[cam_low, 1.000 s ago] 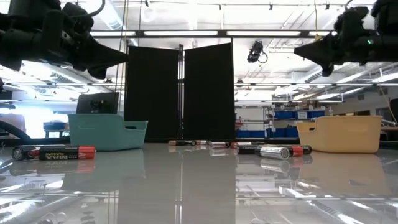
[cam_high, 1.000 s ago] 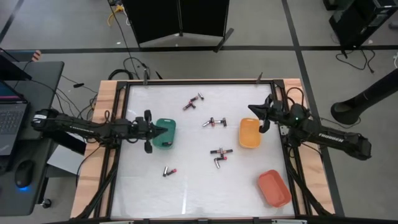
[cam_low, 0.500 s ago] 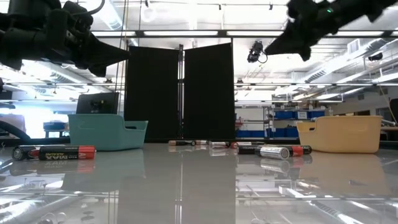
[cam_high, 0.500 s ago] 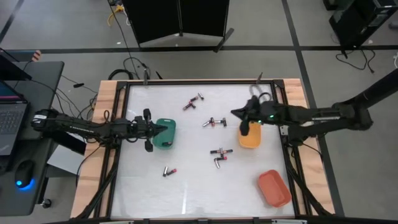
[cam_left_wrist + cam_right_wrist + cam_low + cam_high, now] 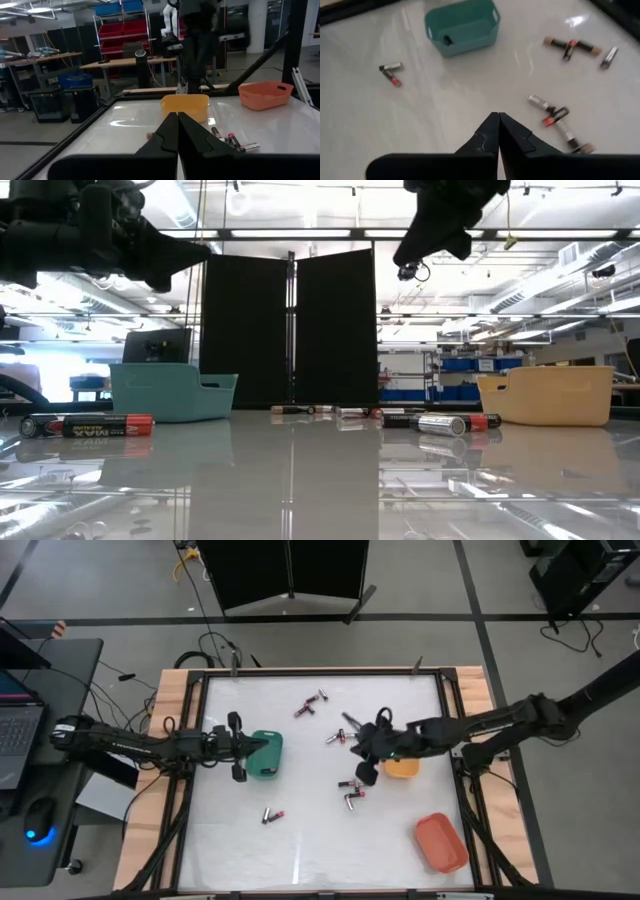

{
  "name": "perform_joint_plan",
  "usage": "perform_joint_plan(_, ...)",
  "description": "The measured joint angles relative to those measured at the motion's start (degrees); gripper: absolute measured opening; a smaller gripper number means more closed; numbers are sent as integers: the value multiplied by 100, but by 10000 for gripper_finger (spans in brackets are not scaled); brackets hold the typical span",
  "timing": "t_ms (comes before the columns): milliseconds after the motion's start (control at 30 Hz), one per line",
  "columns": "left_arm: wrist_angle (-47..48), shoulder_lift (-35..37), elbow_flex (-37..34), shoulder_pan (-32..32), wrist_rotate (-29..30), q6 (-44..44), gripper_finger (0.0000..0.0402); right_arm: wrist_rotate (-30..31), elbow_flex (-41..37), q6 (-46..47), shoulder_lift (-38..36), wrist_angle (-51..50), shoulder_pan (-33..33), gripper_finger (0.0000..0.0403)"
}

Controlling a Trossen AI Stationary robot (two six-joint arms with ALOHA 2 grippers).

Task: Sort batteries
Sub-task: Put the silver battery into the yellow bin

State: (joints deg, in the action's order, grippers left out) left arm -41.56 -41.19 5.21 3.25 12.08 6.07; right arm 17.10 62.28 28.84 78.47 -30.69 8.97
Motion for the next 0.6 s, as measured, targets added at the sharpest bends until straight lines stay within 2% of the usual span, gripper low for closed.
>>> perform_joint_plan(367,-234,-2,0,0,-1,236,7,-202,645,2447,1097,-842,775,72)
perform_joint_plan(467,-238,-2,0,-3,-3,528,7,-212,645,2447,1381,-901,751,86)
perform_joint_plan(600,-251,-2,40,-132,-60,589,6,-195,647,1579,1587,-1014,334,100)
